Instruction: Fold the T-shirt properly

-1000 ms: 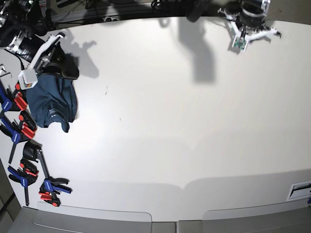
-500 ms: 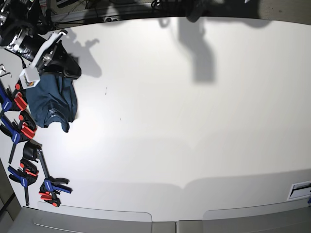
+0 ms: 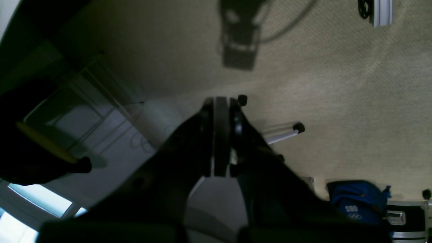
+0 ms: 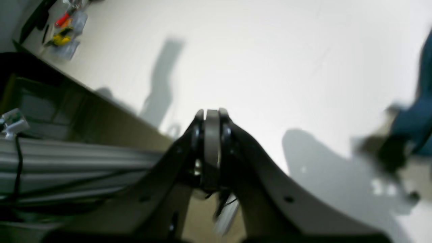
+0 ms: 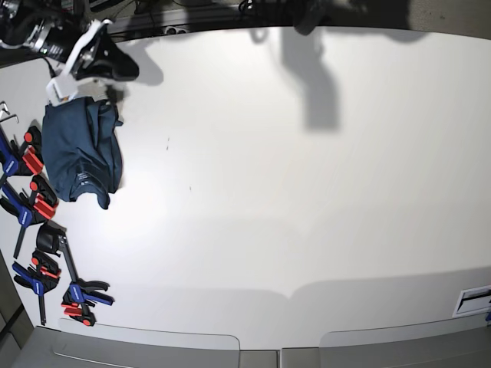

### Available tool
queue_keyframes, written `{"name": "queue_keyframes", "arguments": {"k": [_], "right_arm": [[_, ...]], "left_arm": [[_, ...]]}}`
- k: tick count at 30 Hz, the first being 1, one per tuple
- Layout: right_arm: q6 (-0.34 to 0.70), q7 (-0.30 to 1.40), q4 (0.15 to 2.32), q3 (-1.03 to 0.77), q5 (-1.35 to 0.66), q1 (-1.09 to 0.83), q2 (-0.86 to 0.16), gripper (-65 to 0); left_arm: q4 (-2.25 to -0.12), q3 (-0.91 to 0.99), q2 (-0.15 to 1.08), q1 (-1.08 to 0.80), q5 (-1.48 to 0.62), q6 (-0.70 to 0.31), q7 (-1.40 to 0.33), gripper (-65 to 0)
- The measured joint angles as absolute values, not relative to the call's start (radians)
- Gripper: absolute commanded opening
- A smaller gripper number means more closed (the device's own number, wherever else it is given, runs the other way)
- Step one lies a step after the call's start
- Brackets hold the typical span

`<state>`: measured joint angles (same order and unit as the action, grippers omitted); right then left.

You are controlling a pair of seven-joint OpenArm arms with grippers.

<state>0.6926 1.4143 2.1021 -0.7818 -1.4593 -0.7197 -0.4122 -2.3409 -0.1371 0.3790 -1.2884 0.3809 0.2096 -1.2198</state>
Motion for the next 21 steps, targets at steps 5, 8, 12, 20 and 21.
{"name": "queue_keyframes", "arguments": {"k": [5,8,12,20,21], "right_arm": [[0.693,1.414,2.102,-0.782,-1.459,-0.847,-0.331,-65.0],[0.693,1.412,2.102,-0.782,-1.459,-0.912,-0.277,-65.0],[0.693,1.409,2.102,-0.781,-1.459,-1.012,-0.22,-65.0],[0.693,1.404,2.102,-0.782,-1.378,-1.238,-0.192,-65.0],[0.693,1.404,2.103,-0.782,-1.357,-1.257,-0.198,-65.0]], "left_arm": [[-2.341,-0.137,0.381,-1.288,0.381,0.21,-1.223,-65.0],[-2.341,-0.137,0.379,-1.288,0.381,0.21,-1.222,-65.0],[-2.341,-0.137,0.382,-1.288,0.381,0.21,-1.22,-65.0],[-2.341,-0.137,0.38,-1.288,0.381,0.21,-1.221,-65.0],[-2.341,-0.137,0.38,-1.288,0.381,0.21,-1.22,-65.0]]}}
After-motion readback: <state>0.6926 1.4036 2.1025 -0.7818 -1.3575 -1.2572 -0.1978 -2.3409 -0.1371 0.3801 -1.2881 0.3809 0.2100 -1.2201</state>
